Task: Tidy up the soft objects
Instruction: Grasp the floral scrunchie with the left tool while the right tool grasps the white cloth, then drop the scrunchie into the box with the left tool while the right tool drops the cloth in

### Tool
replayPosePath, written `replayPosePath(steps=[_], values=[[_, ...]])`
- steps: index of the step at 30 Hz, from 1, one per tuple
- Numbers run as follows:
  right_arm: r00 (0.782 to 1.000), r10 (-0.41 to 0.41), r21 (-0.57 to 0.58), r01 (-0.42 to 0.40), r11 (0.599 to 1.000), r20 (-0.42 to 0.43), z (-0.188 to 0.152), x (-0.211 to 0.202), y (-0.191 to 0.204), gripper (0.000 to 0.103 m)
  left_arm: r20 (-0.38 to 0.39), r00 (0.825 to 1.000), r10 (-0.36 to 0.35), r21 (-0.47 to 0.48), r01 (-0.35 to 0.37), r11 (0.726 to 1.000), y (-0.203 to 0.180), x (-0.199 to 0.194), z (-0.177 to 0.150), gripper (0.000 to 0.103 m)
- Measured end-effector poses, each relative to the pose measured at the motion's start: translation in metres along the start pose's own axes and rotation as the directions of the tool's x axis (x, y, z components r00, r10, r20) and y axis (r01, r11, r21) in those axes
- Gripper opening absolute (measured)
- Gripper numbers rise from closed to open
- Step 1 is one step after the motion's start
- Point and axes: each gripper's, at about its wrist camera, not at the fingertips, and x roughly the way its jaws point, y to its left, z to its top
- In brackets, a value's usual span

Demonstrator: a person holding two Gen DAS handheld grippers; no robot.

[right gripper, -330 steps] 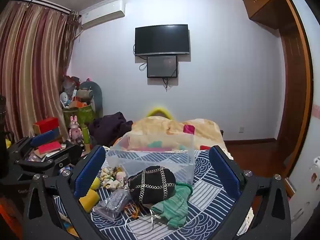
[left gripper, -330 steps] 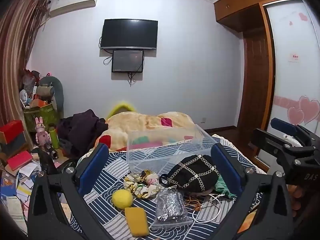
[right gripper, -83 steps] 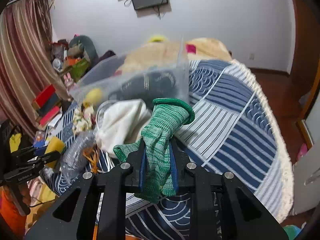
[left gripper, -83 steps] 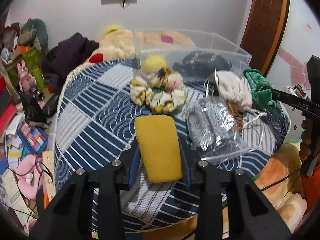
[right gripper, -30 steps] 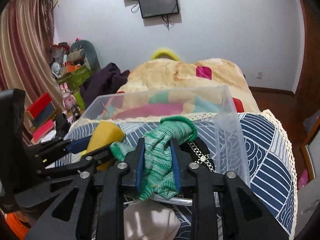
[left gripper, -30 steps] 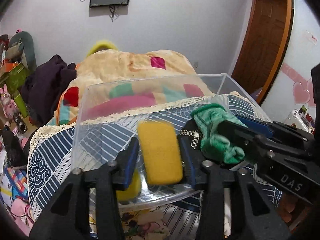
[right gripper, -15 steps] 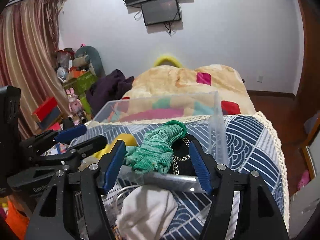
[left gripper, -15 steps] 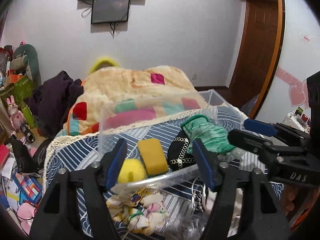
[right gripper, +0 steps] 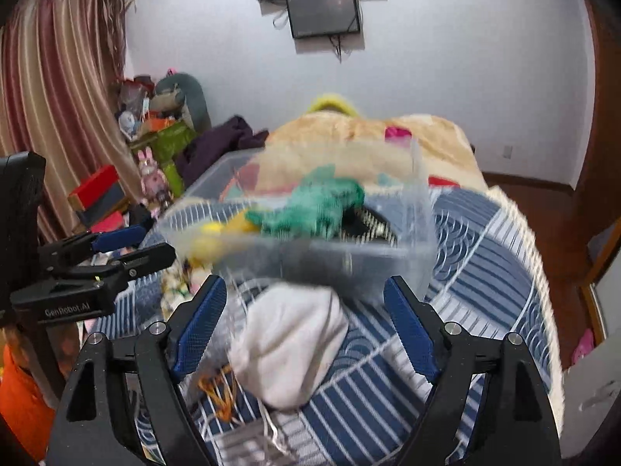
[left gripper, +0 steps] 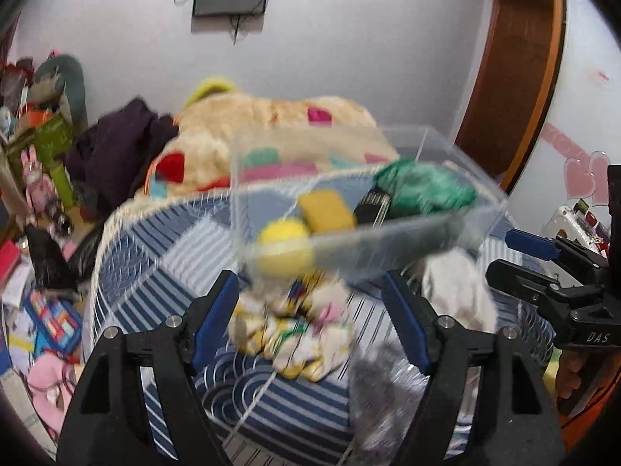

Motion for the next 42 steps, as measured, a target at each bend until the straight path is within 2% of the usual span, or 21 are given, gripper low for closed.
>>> replayPosePath(steps=[4, 6, 10, 12, 14, 16, 17, 18, 20, 21, 22, 25, 32, 36, 42], values=[[0.998, 0.015, 0.020, -0.013, 1.000, -0.063, -0.012, 0.017, -0.001, 0.081, -0.088, 0.996, 0.013, 0.001, -0.013, 1.000, 0.006, 0.022, -0.018, 0.075], [0.993, 0.048, 0.048, -0.043, 0.998, -0.108, -0.016, 0.030, -0.006, 0.081, -0.124, 0.992, 0.008, -0.002, -0.008, 1.000, 0.007, 0.030, -0.025, 0.075], [0.988, 0.105, 0.093, -0.094, 0.991, -0.115, -0.019, 0.033, -0.014, 0.078, -0.162, 0.987, 0.014, -0.006, -0.015, 1.000, 0.005, 0.043, -0.030, 0.077], [0.984, 0.134, 0.089, -0.124, 0.988, -0.113, -0.019, 0.031, -0.013, 0.060, -0.163, 0.986, 0.021, -0.004, -0.022, 1.000, 0.002, 0.047, -0.029, 0.078], [0.981, 0.157, 0.085, -0.148, 0.985, -0.114, -0.020, 0.030, -0.010, 0.051, -0.161, 0.987, 0.014, -0.014, -0.017, 1.000, -0.001, 0.050, -0.028, 0.078], [0.985, 0.142, 0.066, -0.136, 0.989, -0.100, -0.021, 0.028, -0.004, 0.043, -0.145, 0.989, 0.008, -0.021, -0.011, 1.000, -0.002, 0.049, -0.028, 0.075], [0.987, 0.132, 0.056, -0.128, 0.990, -0.095, -0.021, 0.026, 0.000, 0.033, -0.136, 0.991, 0.002, -0.026, -0.005, 1.000, -0.001, 0.047, -0.028, 0.071], [0.988, 0.122, 0.049, -0.118, 0.992, -0.091, -0.021, 0.025, 0.001, 0.026, -0.129, 0.992, 0.001, -0.027, -0.005, 1.000, -0.001, 0.046, -0.029, 0.063], [0.991, 0.110, 0.040, -0.107, 0.993, -0.076, -0.022, 0.020, 0.001, 0.020, -0.118, 0.993, 0.004, -0.022, -0.006, 1.000, -0.002, 0.042, -0.031, 0.053], [0.992, 0.108, 0.040, -0.106, 0.994, -0.068, -0.022, 0.018, 0.001, 0.017, -0.113, 0.994, 0.003, -0.023, -0.006, 1.000, -0.002, 0.040, -0.032, 0.044], [0.993, 0.104, 0.036, -0.102, 0.994, -0.060, -0.023, 0.016, 0.001, 0.017, -0.108, 0.994, 0.001, -0.024, -0.004, 1.000, -0.003, 0.038, -0.034, 0.032], [0.995, 0.096, 0.033, -0.095, 0.995, -0.039, -0.023, 0.008, -0.003, 0.016, -0.094, 0.996, -0.005, -0.017, 0.003, 1.000, -0.003, 0.031, -0.039, 0.021], [0.997, 0.051, 0.019, -0.052, 0.998, 0.052, -0.020, -0.028, -0.007, 0.015, -0.006, 0.999, 0.032, 0.025, -0.032, 0.999, -0.010, -0.003, -0.043, 0.018], [0.994, 0.054, 0.010, -0.055, 0.998, 0.095, -0.010, -0.043, -0.005, 0.015, 0.043, 0.999, 0.022, 0.034, -0.024, 0.999, -0.012, -0.025, -0.036, 0.018], [0.994, 0.048, 0.002, -0.048, 0.999, 0.094, -0.009, -0.040, -0.006, 0.015, 0.097, 0.995, -0.002, 0.039, -0.002, 0.999, -0.017, -0.044, -0.021, 0.018]])
